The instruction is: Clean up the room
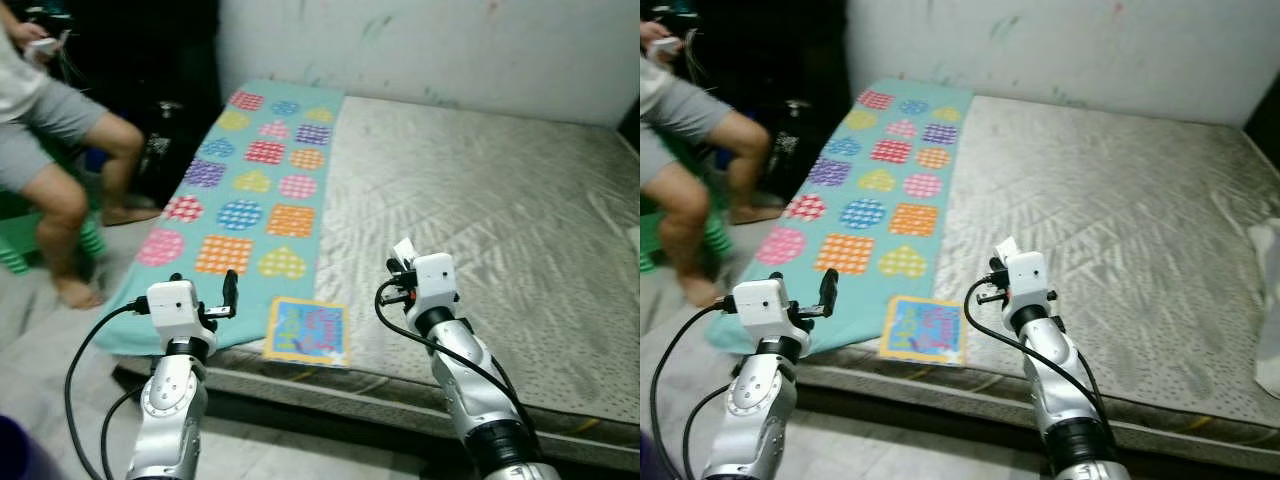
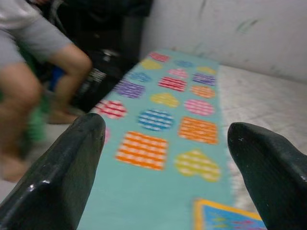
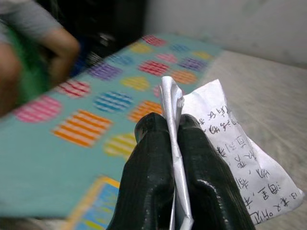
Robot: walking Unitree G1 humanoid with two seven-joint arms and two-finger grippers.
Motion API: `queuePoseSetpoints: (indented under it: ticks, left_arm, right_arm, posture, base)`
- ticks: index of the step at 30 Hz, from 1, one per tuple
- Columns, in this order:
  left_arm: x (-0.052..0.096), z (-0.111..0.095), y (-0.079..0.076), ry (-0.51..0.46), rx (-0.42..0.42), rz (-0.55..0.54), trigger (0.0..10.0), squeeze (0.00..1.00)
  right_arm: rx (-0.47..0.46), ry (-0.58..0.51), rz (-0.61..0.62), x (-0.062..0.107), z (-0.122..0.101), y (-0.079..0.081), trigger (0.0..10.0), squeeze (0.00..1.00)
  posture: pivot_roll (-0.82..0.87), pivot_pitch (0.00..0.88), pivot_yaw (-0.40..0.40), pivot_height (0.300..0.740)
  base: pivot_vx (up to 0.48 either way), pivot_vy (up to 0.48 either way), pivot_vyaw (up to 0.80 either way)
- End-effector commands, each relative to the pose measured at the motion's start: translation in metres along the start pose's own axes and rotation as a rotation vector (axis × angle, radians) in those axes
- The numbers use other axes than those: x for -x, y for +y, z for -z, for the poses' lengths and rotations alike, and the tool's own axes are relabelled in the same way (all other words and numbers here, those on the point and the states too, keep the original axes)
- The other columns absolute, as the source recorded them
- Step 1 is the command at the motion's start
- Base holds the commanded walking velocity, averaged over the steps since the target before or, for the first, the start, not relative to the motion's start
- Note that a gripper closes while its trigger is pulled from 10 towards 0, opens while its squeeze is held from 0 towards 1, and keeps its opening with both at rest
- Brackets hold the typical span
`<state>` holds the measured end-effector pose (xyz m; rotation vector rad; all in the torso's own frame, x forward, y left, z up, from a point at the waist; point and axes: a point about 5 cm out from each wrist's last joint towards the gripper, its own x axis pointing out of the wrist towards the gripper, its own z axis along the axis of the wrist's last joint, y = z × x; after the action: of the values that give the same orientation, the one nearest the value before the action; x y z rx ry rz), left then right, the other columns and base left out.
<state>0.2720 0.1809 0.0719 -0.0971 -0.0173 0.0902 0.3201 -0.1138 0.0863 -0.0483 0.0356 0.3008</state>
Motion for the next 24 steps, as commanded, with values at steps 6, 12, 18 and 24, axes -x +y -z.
queuePoseSetpoints:
  ticks: [6, 12, 18, 24]
  left_arm:
    - [-0.0013, 0.0019, -0.008, 0.006, 0.011, 0.022, 10.0, 0.0]
    - [-0.002, 0.0022, -0.0093, 0.006, 0.014, 0.025, 10.0, 0.0]
    - [-0.0025, 0.0018, -0.0093, 0.002, 0.014, 0.022, 10.0, 0.0]
    - [-0.0024, 0.0019, -0.0091, 0.001, 0.014, 0.022, 10.0, 0.0]
  right_arm:
    - [0.015, 0.003, 0.027, 0.0028, 0.0005, -0.0115, 10.0, 0.0]
    - [0.017, 0.003, 0.021, 0.0026, 0.0004, -0.0118, 10.0, 0.0]
    - [0.027, 0.001, -0.007, 0.0027, 0.0005, -0.0086, 10.0, 0.0]
    - [0.057, 0.008, -0.01, 0.0027, 0.0015, -0.0079, 10.0, 0.0]
  posture:
    - [0.08, 0.029, -0.004, 0.74]
    - [0.07, 0.027, -0.006, 0.74]
    - [0.07, 0.025, -0.008, 0.74]
    - [0.08, 0.022, -0.006, 0.74]
  base:
    - [0.0, 0.382, 0.0]
    - [0.0, 0.384, 0.0]
    - [0.0, 0.381, 0.0]
    - [0.0, 0.384, 0.0]
